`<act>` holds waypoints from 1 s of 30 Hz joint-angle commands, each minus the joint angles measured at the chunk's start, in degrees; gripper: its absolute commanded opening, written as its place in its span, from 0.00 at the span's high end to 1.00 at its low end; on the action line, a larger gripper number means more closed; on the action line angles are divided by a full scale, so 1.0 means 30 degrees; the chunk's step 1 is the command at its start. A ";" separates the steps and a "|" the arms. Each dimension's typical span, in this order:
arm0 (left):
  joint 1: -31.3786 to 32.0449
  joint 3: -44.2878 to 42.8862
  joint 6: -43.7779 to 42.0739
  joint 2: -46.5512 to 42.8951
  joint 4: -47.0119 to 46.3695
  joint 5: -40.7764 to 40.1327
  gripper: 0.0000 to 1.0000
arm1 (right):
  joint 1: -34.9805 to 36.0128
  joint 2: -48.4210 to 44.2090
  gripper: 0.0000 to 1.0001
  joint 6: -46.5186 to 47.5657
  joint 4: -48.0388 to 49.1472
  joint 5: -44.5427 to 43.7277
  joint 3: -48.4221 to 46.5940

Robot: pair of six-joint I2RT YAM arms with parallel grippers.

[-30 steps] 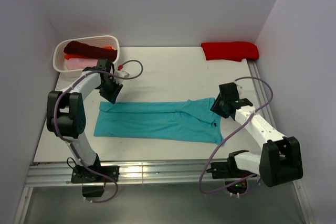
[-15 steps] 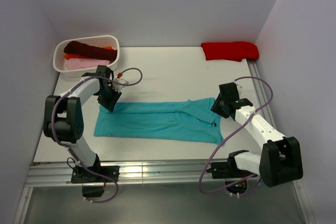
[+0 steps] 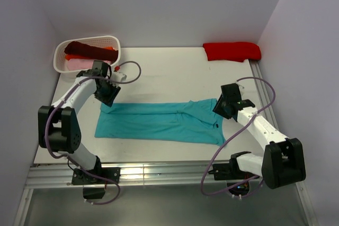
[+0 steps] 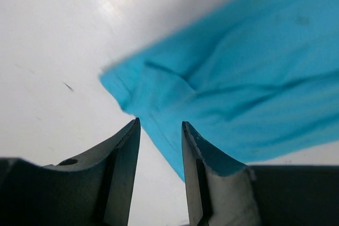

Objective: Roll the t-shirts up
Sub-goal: Fold the tshirt

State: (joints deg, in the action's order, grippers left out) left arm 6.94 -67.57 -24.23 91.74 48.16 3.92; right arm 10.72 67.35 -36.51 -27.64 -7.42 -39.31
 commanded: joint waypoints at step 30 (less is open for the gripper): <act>-0.0057 -0.2086 0.0898 0.4165 -0.0820 -0.1220 0.63 | -0.0088 0.0049 0.56 0.0540 0.0365 -0.0309 -0.0461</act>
State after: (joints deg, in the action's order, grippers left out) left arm 6.94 -74.11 -21.41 107.96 45.30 0.54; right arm 10.72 67.85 -35.86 -27.35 -7.44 -39.33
